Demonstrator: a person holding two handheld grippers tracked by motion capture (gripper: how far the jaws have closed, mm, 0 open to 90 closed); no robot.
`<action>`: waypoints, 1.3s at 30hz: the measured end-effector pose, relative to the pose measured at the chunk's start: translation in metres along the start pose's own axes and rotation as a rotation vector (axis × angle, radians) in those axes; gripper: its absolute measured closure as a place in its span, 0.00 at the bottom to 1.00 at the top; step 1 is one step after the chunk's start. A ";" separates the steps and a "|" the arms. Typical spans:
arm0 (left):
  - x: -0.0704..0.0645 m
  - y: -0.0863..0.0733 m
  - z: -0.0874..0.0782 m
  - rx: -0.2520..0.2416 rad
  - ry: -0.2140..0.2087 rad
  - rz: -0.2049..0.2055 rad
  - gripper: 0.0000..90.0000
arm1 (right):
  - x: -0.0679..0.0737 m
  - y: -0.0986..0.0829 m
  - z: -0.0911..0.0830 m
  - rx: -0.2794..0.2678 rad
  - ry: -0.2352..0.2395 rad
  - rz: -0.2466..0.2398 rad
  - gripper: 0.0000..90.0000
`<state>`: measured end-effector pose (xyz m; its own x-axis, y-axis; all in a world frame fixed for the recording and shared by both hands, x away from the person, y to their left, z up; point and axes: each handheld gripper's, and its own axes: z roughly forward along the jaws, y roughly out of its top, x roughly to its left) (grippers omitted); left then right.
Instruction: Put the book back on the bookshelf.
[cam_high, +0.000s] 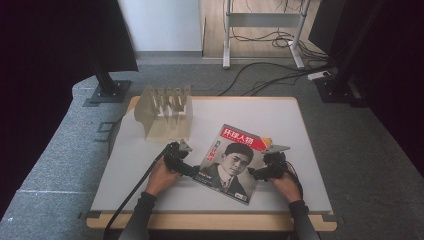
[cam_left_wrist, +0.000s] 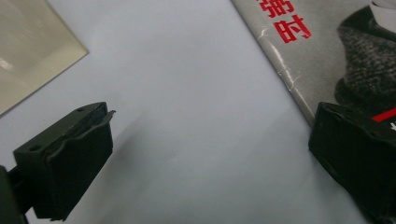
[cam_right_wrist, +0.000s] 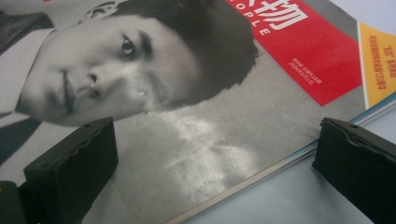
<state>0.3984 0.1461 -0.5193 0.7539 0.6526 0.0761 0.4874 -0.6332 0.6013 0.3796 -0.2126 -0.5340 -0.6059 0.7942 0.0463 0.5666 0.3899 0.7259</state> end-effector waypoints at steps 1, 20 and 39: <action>-0.002 -0.001 -0.001 -0.001 -0.002 0.001 0.00 | 0.000 0.000 0.001 -0.001 -0.002 0.002 0.00; -0.047 -0.012 -0.010 -0.011 -0.114 0.048 0.00 | -0.012 0.022 0.023 0.008 0.012 -0.013 0.00; -0.045 0.006 -0.006 -0.058 -0.075 0.045 0.00 | -0.017 0.021 0.018 0.008 0.014 -0.023 0.02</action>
<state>0.3647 0.1151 -0.5142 0.8064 0.5897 0.0453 0.4277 -0.6343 0.6440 0.4119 -0.2098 -0.5313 -0.6268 0.7781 0.0395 0.5569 0.4120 0.7212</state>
